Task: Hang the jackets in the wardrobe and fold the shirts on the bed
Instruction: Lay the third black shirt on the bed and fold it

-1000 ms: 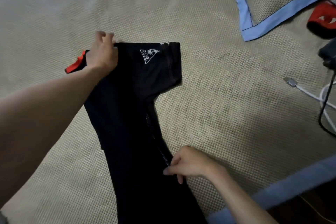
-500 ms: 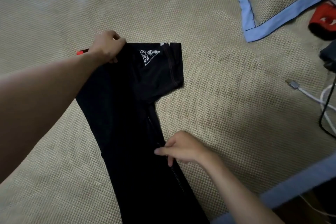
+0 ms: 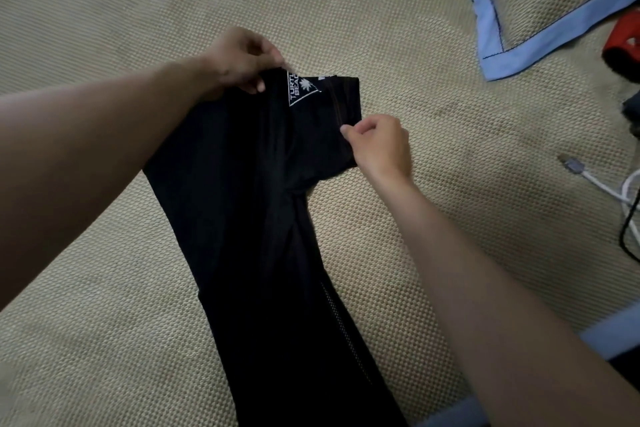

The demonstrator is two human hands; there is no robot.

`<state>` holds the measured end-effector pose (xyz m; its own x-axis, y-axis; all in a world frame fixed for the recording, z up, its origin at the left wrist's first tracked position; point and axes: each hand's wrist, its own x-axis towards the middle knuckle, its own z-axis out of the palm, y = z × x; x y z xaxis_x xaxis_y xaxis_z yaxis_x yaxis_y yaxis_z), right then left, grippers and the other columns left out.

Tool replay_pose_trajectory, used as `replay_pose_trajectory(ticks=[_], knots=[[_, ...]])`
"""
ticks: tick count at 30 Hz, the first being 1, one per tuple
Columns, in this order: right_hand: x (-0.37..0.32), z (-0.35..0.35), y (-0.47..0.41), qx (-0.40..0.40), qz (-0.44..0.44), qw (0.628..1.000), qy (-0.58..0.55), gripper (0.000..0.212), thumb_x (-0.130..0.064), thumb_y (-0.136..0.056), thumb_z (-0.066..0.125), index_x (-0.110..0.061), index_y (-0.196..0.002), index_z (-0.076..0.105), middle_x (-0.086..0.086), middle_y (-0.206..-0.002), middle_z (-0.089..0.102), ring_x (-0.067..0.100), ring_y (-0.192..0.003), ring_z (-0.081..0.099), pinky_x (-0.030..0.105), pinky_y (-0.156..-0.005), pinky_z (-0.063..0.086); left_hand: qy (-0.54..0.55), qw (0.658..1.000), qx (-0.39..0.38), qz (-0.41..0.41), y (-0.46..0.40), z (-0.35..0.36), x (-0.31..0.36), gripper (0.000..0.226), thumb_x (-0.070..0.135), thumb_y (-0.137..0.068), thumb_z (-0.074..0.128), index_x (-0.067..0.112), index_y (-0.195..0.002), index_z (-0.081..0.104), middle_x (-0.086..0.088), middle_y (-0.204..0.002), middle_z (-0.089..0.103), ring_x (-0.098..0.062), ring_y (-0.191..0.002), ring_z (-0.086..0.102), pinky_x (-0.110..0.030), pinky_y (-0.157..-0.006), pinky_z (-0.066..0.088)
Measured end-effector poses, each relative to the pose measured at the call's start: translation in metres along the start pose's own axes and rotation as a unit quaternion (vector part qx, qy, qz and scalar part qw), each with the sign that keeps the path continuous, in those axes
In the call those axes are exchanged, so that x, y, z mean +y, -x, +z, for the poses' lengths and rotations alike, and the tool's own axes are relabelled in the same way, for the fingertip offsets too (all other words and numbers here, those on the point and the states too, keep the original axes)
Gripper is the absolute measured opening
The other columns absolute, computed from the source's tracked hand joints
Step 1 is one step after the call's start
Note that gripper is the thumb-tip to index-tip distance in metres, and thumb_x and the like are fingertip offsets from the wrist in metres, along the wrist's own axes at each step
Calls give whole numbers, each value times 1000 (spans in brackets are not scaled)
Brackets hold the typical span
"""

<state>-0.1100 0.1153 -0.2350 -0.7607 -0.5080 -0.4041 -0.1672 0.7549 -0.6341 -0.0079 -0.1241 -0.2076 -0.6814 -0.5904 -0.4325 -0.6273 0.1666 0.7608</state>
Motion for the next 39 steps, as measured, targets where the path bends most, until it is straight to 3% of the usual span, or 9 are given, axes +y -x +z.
replay_pose_trajectory(ticks=[3,6,9,17,21,29,32,35,39], knots=[[6,0,-2,0,-25,1000,16,30,-58,-89,67,-30,-95,62,-13,-83,67,10,-79,67,37,-73,60,-29,999,17,-10,-2,5,4,18,32,-98,62,14,-97,64,7,-87,73,-7,-45,57,-19,-42,52],[1,6,-4,10,-78,994,71,47,-67,-88,62,-30,-116,59,-11,-92,67,12,-83,66,35,-69,57,-138,988,-60,-17,-2,8,7,33,47,-86,74,18,-101,68,5,-97,72,-14,-56,63,-24,-48,55],[-16,12,-16,20,-74,995,57,40,-57,-91,66,-27,-117,64,-8,-96,70,14,-84,67,37,-71,59,-166,983,-75,10,-5,11,5,12,33,-91,72,22,-89,68,-2,-114,73,-10,-52,60,-18,-43,51],[-10,-7,-32,-2,-26,998,-52,16,-38,-87,72,-24,-87,65,-12,-81,67,6,-75,64,38,-82,60,-33,998,18,42,-3,30,4,16,24,-94,67,15,-106,61,-8,-107,71,-5,-46,57,-21,-41,49],[-10,-10,-28,-23,-22,999,-26,41,-58,-77,78,-23,-94,67,-10,-88,70,10,-85,68,36,-83,59,-182,962,185,89,17,24,-2,24,33,-93,59,19,-113,60,6,-117,60,-8,-93,57,-25,-81,47],[-4,-9,-16,-86,-40,995,-7,28,-45,-79,81,-17,-84,78,-10,-81,76,8,-77,73,38,-80,62,-111,947,287,95,116,57,-50,25,15,-83,50,19,-105,60,2,-108,58,-13,-90,56,-42,-89,48],[5,-16,-17,-94,-35,995,17,29,-43,-79,83,-18,-78,70,-9,-78,72,11,-77,70,33,-71,56,-189,944,266,43,135,84,-61,36,21,-88,52,19,-124,56,1,-129,55,-18,-119,53,-42,-105,35],[4,-21,-15,-75,-41,983,161,43,-58,-76,79,-21,-91,62,-8,-86,66,17,-85,65,35,-73,51,-287,935,207,16,132,102,-72,56,33,-96,43,16,-150,38,-3,-161,31,-20,-150,26,-52,-123,11],[-13,-11,-11,-9,-109,977,184,66,-72,-75,70,-19,-114,65,-4,-110,65,17,-101,61,40,-86,54,-358,915,187,-12,114,108,-80,64,51,-102,20,28,-161,9,0,-170,-1,-29,-156,-2,-62,-119,-9]])
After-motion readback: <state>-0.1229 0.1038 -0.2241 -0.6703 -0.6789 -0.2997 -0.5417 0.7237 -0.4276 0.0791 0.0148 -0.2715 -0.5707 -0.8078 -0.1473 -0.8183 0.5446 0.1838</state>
